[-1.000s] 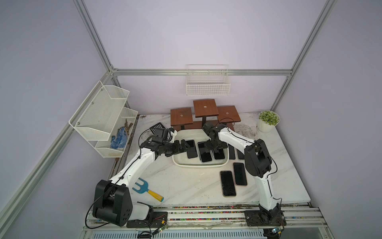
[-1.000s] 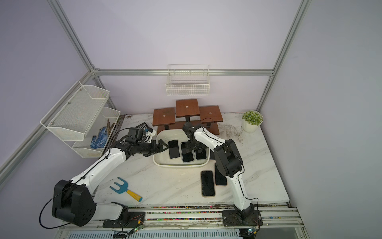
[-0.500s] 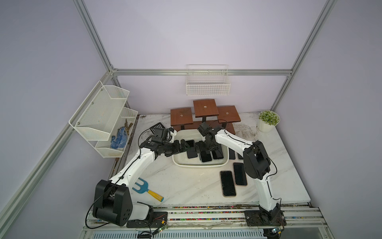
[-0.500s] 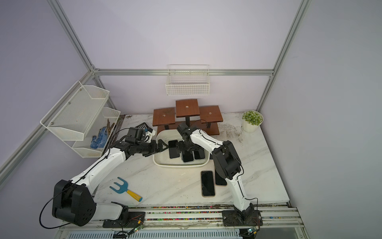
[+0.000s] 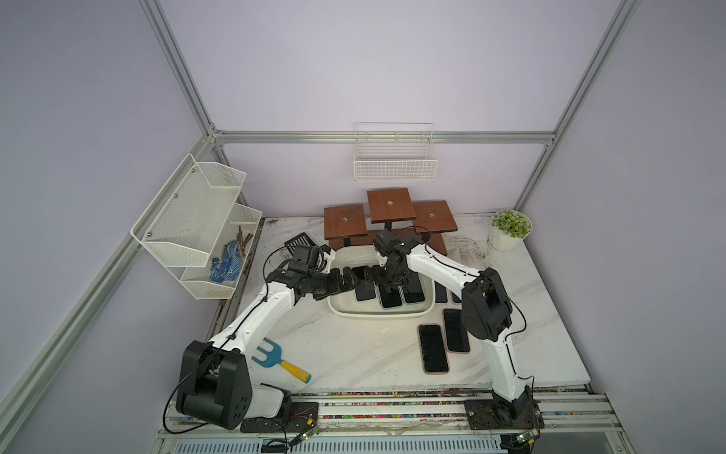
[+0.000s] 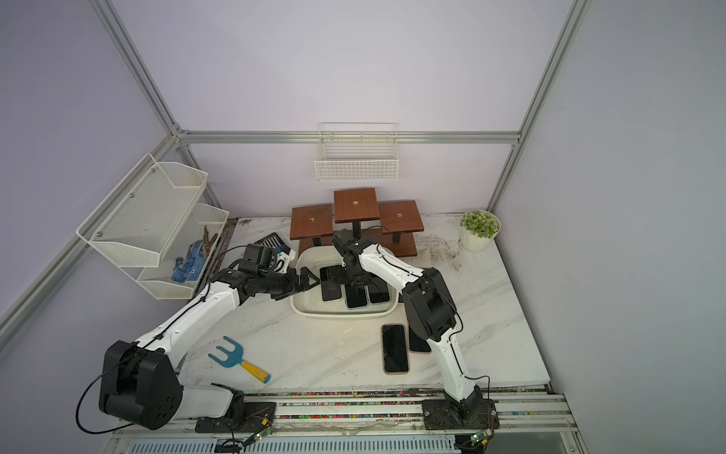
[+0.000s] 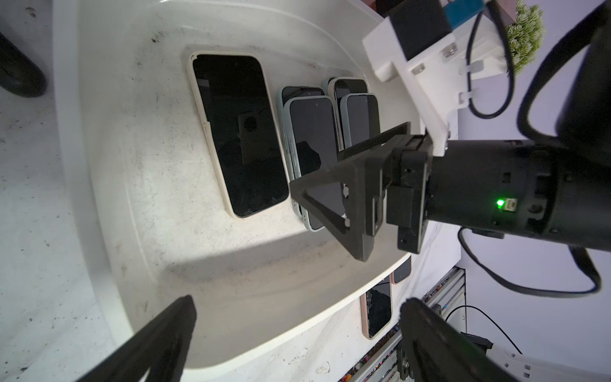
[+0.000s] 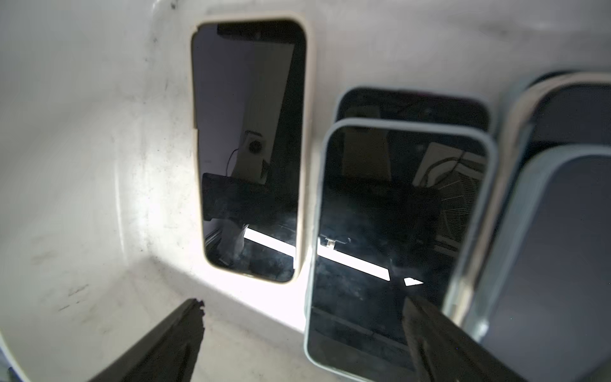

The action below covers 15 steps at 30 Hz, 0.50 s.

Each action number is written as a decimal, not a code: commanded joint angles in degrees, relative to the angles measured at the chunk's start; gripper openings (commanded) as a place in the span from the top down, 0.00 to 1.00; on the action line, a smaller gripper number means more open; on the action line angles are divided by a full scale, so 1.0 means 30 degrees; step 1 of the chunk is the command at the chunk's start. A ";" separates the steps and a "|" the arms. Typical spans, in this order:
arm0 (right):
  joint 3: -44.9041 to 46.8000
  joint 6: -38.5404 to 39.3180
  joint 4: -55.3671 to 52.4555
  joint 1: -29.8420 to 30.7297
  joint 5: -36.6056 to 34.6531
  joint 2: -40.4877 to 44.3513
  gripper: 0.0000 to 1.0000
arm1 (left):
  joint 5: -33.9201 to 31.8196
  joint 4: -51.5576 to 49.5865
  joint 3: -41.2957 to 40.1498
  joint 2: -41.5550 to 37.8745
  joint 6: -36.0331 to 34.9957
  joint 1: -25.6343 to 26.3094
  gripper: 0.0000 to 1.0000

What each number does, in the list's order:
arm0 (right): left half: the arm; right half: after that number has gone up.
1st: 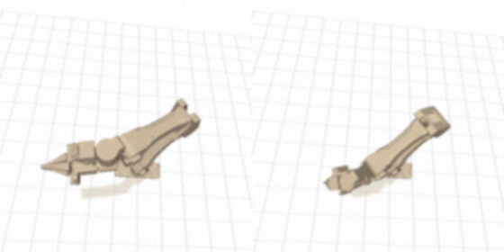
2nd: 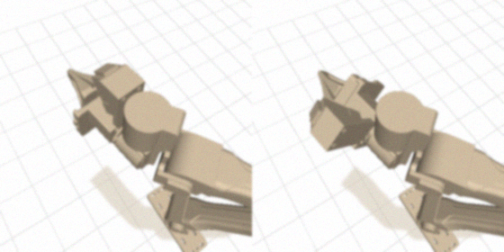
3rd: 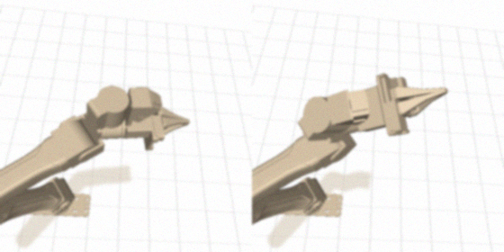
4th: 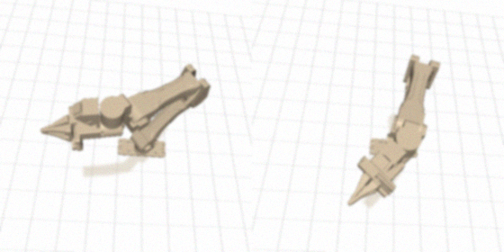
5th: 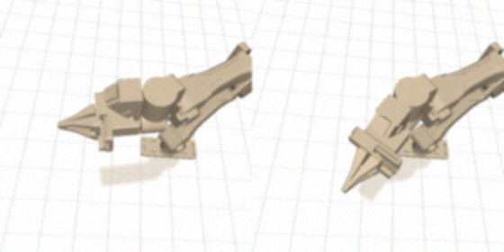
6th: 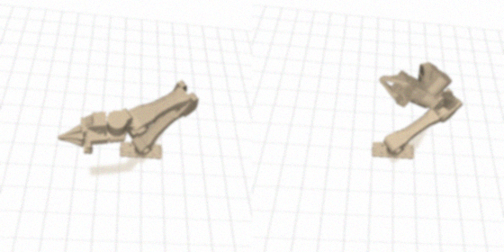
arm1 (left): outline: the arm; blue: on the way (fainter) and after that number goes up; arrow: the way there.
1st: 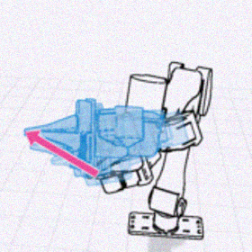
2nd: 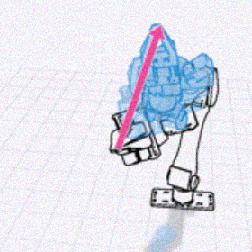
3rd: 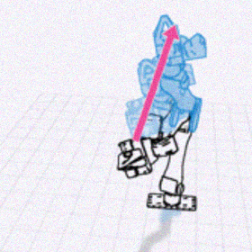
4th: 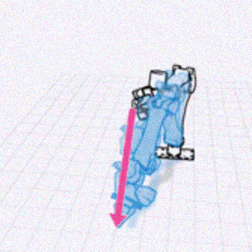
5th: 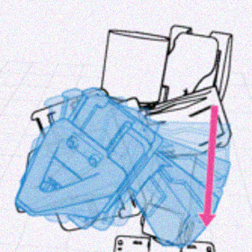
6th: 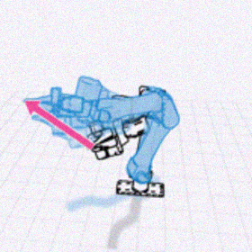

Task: Take the phone out of the storage box
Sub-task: Pick up the phone from the storage box.

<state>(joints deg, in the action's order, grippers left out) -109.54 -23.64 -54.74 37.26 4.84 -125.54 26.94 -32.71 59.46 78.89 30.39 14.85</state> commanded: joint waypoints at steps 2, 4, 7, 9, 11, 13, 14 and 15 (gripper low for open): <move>-0.1072 0.0703 -0.2686 -0.0097 -0.6785 0.0780 0.00 | 0.0483 0.0532 0.0134 -0.0135 -0.0133 -0.0164 0.00; -0.1134 0.1130 -0.3146 -0.0331 -0.7707 0.0589 0.00 | 0.0535 0.0561 0.0129 -0.0136 -0.0111 -0.0150 0.00; -0.1072 0.1171 -0.3286 -0.0846 -0.7533 0.0365 0.00 | 0.0564 0.0536 0.0101 -0.0165 -0.0118 -0.0146 0.00; -0.1103 0.1141 -0.3288 -0.1091 -0.7615 0.0147 0.00 | 0.0570 0.0481 0.0130 -0.0194 -0.0140 -0.0146 0.00; -0.1178 0.1222 -0.3286 -0.1274 -0.7764 -0.0116 0.00 | 0.0542 0.0372 0.0145 -0.0223 -0.0206 -0.0142 0.00; -0.1194 0.1287 -0.3338 -0.1420 -0.7788 -0.0363 0.00 | 0.0485 0.0247 0.0160 -0.0251 -0.0272 -0.0154 0.00; -0.1193 0.1316 -0.3394 -0.1483 -0.7867 -0.0504 0.00 | 0.0455 0.0185 0.0153 -0.0278 -0.0309 -0.0167 0.00; -0.1193 0.1346 -0.3432 -0.1541 -0.7905 -0.0616 0.00 | 0.0425 0.0130 0.0125 -0.0304 -0.0342 -0.0165 0.00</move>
<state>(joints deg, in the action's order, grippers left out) -112.29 -20.27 -63.26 32.82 -16.62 -125.62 27.49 -32.67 59.46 78.89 30.37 14.74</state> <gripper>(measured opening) 0.998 0.996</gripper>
